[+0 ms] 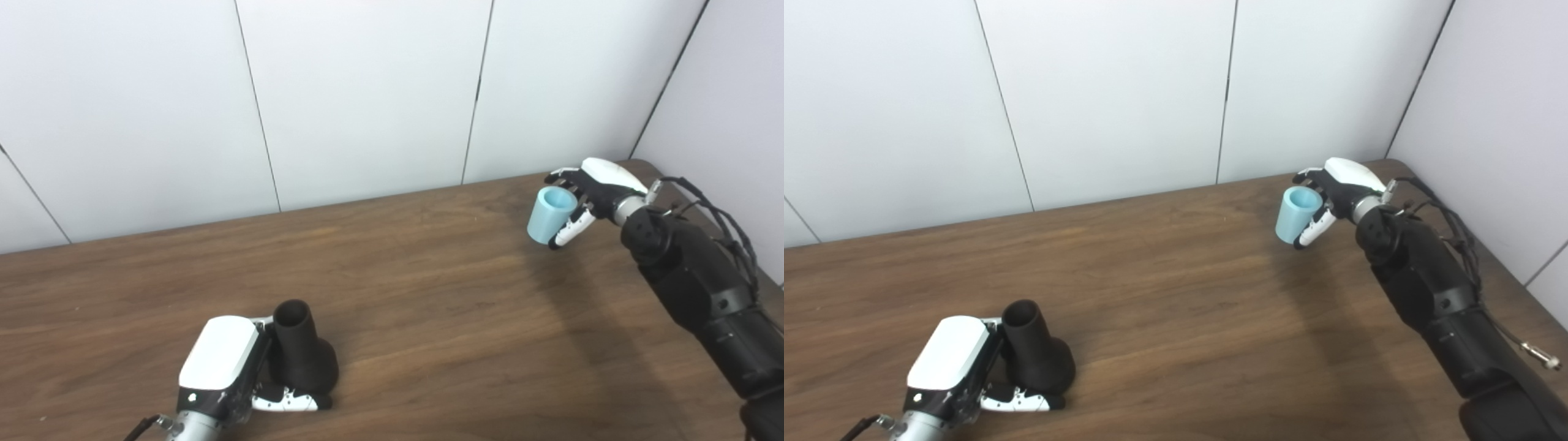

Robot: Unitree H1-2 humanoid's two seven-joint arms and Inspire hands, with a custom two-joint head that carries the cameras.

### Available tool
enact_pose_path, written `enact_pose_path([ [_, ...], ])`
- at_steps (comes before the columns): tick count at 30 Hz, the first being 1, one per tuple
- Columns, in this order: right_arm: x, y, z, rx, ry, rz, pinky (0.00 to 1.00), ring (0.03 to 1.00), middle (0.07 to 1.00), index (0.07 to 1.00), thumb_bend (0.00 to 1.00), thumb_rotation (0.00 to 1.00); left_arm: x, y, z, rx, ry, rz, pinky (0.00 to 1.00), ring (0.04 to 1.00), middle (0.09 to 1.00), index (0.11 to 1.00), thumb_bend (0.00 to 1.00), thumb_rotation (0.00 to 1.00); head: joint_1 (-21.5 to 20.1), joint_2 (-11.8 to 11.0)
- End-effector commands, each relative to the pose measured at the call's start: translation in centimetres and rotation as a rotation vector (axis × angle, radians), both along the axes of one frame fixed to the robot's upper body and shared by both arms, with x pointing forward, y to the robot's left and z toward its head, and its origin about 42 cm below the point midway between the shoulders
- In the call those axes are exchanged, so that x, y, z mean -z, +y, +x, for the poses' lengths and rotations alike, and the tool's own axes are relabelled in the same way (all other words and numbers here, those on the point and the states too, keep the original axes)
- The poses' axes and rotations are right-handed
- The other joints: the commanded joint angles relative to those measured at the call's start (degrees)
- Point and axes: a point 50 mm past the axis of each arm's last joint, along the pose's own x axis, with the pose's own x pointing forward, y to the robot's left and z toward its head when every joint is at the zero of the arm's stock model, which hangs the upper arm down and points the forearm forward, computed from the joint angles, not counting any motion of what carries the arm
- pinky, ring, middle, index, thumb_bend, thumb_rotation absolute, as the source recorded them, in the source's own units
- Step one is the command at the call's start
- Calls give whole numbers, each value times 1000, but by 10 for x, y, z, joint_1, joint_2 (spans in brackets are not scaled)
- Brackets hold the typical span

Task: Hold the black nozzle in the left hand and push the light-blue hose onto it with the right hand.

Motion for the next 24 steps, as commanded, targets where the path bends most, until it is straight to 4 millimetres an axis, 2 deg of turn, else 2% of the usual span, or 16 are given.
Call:
enact_pose_path([
  [1, -31, -7, 7, 0, -90, -14, 501, 627, 684, 821, 969, 120, 14, 9, -7, -7, 81, 50, 340, 414, 411, 525, 516, 0, 0, 1],
  [7, -32, -6, 7, -5, -82, -11, 641, 738, 808, 816, 941, 111, 13, 9, -9, -9, 86, 46, 375, 447, 421, 527, 516, 0, 3, 5],
  [13, -35, -7, 8, -14, -88, -21, 663, 735, 812, 785, 928, 111, 13, 11, -9, -9, 96, 51, 365, 439, 420, 525, 516, 0, 4, 7],
  [17, -37, 0, 6, -16, -85, -7, 653, 729, 798, 767, 920, 96, 13, 10, -9, -7, 90, 57, 374, 453, 425, 528, 516, 0, 5, 9],
  [24, -34, 1, 8, -16, -85, 7, 673, 726, 774, 740, 913, 81, 12, 10, -10, -5, 93, 60, 354, 438, 417, 526, 516, 0, 5, 11],
])
